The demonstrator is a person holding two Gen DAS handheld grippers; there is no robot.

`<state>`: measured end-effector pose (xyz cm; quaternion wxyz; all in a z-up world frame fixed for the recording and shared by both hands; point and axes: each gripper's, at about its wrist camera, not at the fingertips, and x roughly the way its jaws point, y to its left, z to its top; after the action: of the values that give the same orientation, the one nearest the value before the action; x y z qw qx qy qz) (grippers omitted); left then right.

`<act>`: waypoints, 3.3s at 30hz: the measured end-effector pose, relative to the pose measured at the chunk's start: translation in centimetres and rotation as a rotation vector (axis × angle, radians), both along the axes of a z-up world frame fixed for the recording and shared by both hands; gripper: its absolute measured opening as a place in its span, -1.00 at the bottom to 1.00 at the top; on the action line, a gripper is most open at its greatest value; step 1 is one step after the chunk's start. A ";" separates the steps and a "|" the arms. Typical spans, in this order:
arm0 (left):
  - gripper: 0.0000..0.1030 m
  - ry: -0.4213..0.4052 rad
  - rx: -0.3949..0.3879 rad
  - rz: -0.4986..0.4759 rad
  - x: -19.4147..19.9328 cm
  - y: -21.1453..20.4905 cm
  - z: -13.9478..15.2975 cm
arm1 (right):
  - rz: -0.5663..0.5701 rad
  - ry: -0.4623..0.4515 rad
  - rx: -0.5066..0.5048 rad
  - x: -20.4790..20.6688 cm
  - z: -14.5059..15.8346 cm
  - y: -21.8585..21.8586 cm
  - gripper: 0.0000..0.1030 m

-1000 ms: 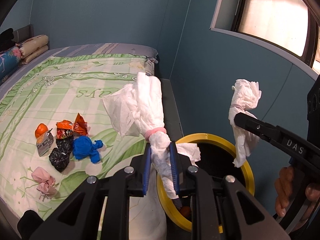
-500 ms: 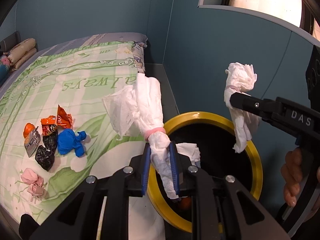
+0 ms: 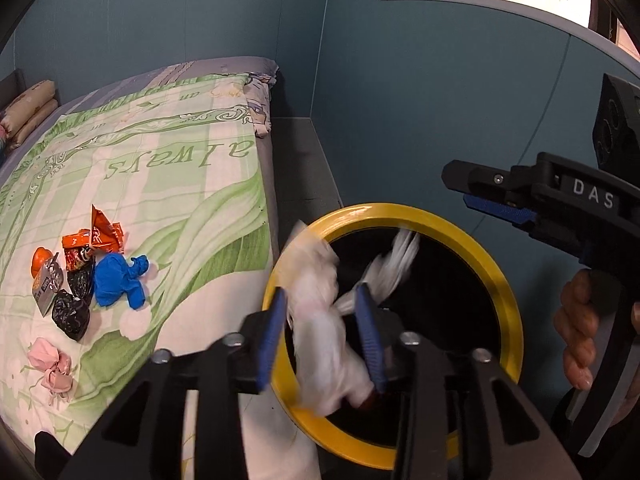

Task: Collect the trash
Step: 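Open both tools to drop the tissues into the bin, then move both open tools back over the remaining trash on the bed, then close the left tool on the pink cloth while the right tool grasps the orange wrapper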

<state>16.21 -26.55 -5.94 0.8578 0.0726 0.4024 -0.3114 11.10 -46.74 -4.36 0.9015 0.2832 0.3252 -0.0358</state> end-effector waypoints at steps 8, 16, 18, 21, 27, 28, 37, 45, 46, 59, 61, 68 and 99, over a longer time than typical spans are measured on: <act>0.29 -0.024 -0.036 0.058 0.4 2.1 0.8 | -0.062 -0.060 0.047 -1.0 -0.3 -1.1 0.67; 0.57 -0.074 -0.033 0.177 1.4 6.3 1.5 | -0.051 -0.170 -0.014 -1.7 0.9 -0.1 0.85; 0.58 -0.075 -0.036 0.206 1.8 7.6 1.6 | -0.037 -0.182 -0.072 -1.5 1.4 1.0 0.85; 0.61 -0.096 -0.037 0.251 2.0 9.6 1.9 | -0.027 -0.205 -0.118 -1.2 2.4 2.1 0.85; 0.69 -0.143 -0.045 0.350 2.4 14.3 3.0 | 0.060 -0.231 -0.179 0.0 3.6 4.7 0.85; 0.69 -0.148 -0.043 0.370 2.5 15.3 3.2 | 0.079 -0.242 -0.179 0.2 3.8 5.2 0.85; 0.69 -0.155 -0.059 0.513 3.2 22.1 3.7 | 0.223 -0.310 -0.202 3.2 6.0 10.9 0.85; 0.70 -0.136 -0.048 0.604 3.5 27.0 2.3 | 0.313 -0.216 -0.170 7.8 6.0 15.2 0.85; 0.70 -0.128 -0.048 0.615 3.6 27.6 1.9 | 0.320 -0.212 -0.176 8.3 5.8 15.7 0.85; 0.70 -0.022 -0.022 0.663 6.4 30.3 -3.4 | 0.444 -0.033 -0.362 18.0 0.9 23.8 0.85; 0.70 -0.003 -0.017 0.664 7.0 30.4 -4.3 | 0.465 0.000 -0.365 19.8 -0.1 24.7 0.85; 0.70 0.053 -0.037 0.656 8.3 30.5 -6.2 | 0.516 0.130 -0.391 26.2 -4.8 27.7 0.85; -0.11 0.219 -0.058 0.579 11.8 29.1 -11.9 | 0.623 0.384 -0.452 35.3 -14.4 32.8 0.46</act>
<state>27.98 2.57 -17.84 0.8640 -0.1038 0.4875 -0.0713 46.35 -13.99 -18.76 0.8318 -0.0448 0.5410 0.1158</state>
